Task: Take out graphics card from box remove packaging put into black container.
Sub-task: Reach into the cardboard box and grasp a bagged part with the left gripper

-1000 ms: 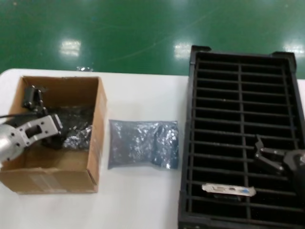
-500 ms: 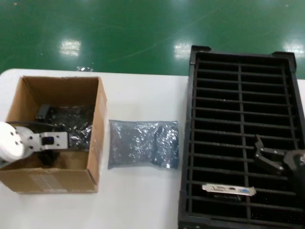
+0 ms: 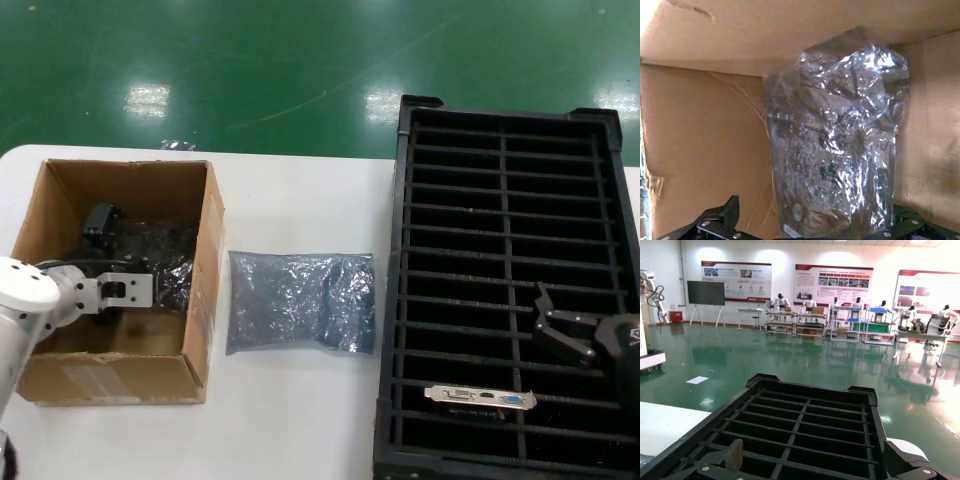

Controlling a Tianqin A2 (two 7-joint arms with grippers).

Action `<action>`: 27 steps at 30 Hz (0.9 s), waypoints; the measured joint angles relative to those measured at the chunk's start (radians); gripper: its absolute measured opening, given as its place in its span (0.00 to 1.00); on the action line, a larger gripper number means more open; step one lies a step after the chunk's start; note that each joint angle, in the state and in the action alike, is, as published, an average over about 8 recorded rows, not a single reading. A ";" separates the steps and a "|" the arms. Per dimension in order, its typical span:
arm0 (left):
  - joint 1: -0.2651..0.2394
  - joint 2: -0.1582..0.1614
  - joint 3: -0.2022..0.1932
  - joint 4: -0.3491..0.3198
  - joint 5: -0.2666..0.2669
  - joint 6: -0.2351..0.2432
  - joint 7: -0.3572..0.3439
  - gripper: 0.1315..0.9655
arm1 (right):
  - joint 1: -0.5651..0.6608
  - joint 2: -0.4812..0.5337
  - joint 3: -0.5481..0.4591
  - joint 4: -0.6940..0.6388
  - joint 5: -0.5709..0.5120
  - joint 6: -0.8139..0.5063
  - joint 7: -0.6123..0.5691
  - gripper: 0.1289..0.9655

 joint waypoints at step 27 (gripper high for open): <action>0.055 -0.032 -0.012 -0.081 -0.100 0.015 0.124 0.59 | 0.000 0.000 0.000 0.000 0.000 0.000 0.000 1.00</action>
